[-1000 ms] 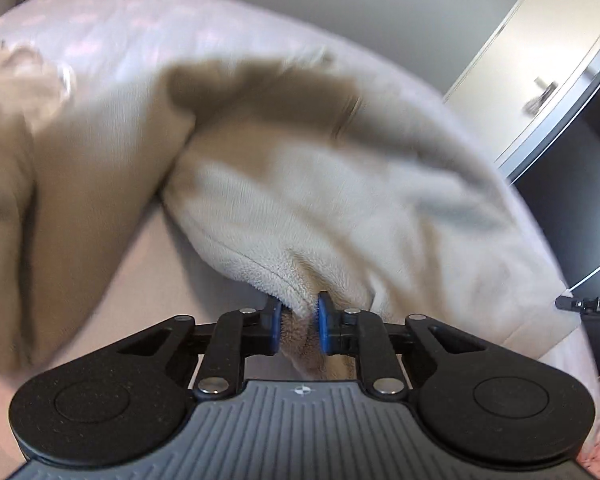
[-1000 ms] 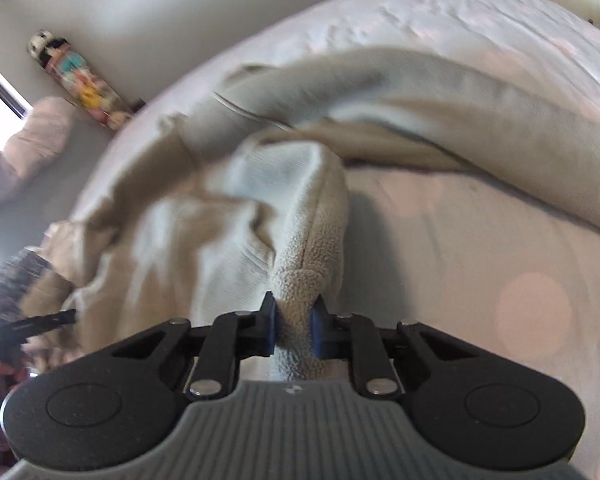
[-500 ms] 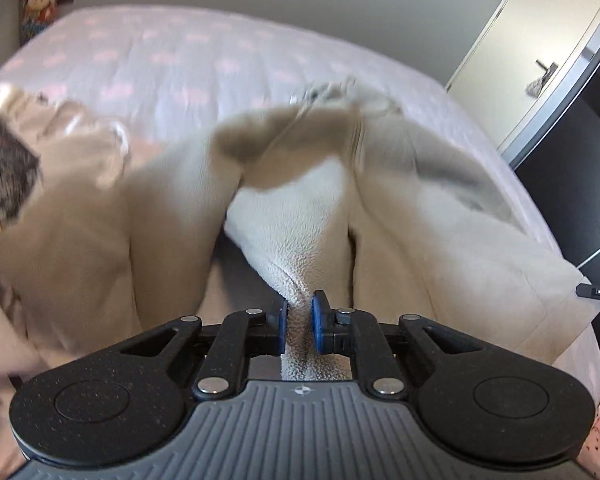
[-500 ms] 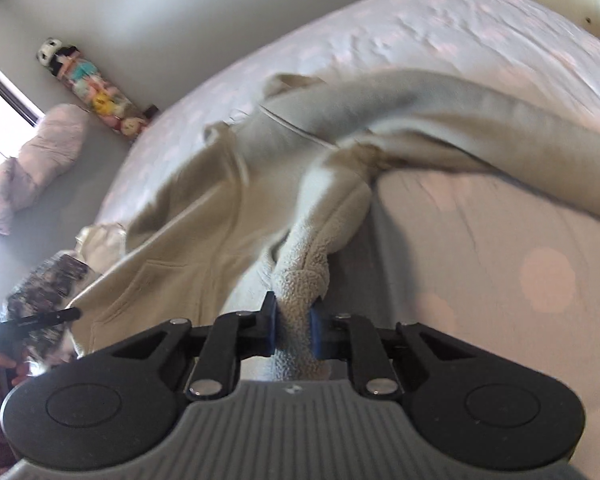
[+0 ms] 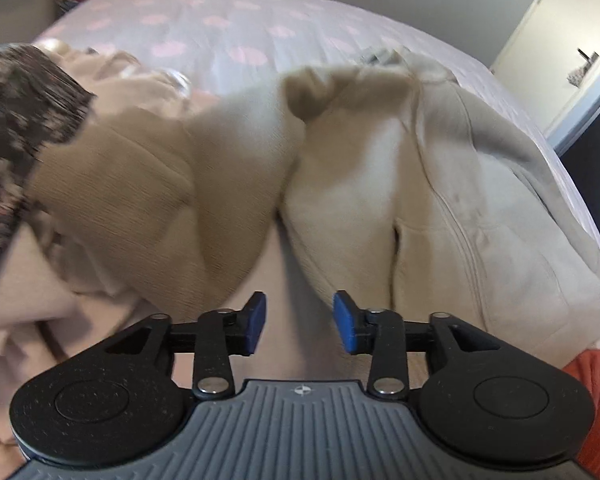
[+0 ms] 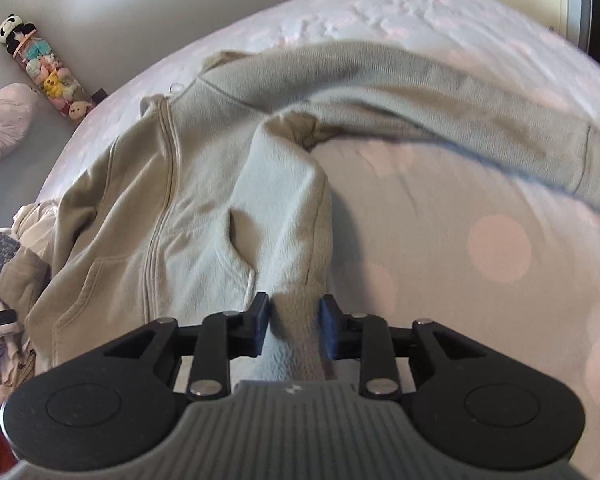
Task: Fold clothes
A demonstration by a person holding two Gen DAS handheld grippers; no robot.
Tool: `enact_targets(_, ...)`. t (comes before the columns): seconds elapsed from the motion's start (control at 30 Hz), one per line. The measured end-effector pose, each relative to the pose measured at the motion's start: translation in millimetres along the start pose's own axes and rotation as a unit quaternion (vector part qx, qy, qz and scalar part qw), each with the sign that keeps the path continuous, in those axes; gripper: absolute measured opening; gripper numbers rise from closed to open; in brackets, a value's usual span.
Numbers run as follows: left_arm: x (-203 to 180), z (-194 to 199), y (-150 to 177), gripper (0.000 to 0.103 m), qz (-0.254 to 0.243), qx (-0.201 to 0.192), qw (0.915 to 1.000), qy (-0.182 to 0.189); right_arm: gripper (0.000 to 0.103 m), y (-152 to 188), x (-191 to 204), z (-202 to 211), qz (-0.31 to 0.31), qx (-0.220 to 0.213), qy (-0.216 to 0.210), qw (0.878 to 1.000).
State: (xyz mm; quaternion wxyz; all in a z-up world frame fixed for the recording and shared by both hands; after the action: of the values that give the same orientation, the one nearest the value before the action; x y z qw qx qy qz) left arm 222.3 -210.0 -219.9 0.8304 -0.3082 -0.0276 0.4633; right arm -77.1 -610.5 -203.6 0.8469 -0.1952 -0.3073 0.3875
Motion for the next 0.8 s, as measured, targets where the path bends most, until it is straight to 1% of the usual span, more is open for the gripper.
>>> enact_targets(0.07, 14.5, 7.3, -10.5, 0.045, -0.001, -0.02, 0.9994, -0.03, 0.037, -6.0, 10.7, -0.4, 0.007, -0.018, -0.003, 1.0)
enact_targets(0.13, 29.2, 8.5, -22.6, 0.049, 0.004, -0.029, 0.9979, -0.058, 0.042, -12.0, 21.4, -0.7, 0.013, -0.037, -0.006, 0.999)
enact_targets(0.27, 49.3, 11.5, -53.4, 0.051, 0.008, -0.047, 0.9949, -0.089, 0.045, -24.0, 43.0, -0.9, 0.026, -0.074, -0.012, 0.997)
enact_targets(0.3, 55.9, 12.3, -63.5, 0.055, 0.005, -0.052, 0.9935, -0.101, 0.05, -26.4, 49.1, -1.4, 0.03, -0.082, -0.015, 0.996)
enact_targets(0.33, 62.4, 12.7, -72.6, 0.057, 0.006, -0.055, 0.9919, -0.114, 0.054, -24.8, 60.1, -6.5, 0.033, -0.083, -0.022, 0.996)
enact_targets(0.4, 74.9, 11.5, -90.4, 0.057, 0.008, -0.059, 0.9887, -0.138, 0.055, -20.2, 80.1, -19.2, 0.034, -0.084, -0.037, 0.995)
enact_targets(0.5, 93.9, -0.6, -107.0, 0.06, 0.011, -0.044, 0.9861, -0.16, 0.057, -7.3, 102.4, -38.2, 0.017, -0.073, -0.064, 0.995)
enact_targets(0.63, 115.4, -32.4, -109.5, 0.06, 0.013, 0.002, 0.9854, -0.17, 0.057, 10.8, 116.3, -64.7, 0.006, -0.051, -0.074, 0.996)
enact_targets(0.7, 123.2, -48.4, -103.3, 0.06, 0.023, 0.022, 0.9857, -0.165, 0.058, 18.0, 114.0, -75.1, 0.004, -0.043, -0.071, 0.997)
enact_targets(0.77, 127.3, -60.6, -91.1, 0.06, 0.046, 0.036, 0.9872, -0.148, 0.058, 25.1, 111.4, -85.4, 0.002, -0.034, -0.068, 0.997)
enact_targets(0.8, 126.9, -63.5, -87.9, 0.055, 0.046, 0.034, 0.9875, -0.147, 0.058, 27.7, 106.9, -90.1, -0.004, -0.03, -0.062, 0.998)
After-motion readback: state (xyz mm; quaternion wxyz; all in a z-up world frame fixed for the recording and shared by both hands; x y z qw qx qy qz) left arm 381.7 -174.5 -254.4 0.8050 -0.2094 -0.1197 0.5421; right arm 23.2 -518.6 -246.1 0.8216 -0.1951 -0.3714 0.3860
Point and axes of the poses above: each gripper's, at about its wrist camera, not at the fingertips, and z roughly against the way its jaws point, x to its left, y to its underside, the point moved 10 cm from there along -z, roughly the way its jaws point, and after that the axes turned 2 degrees about -x, right-handed, at the moved point
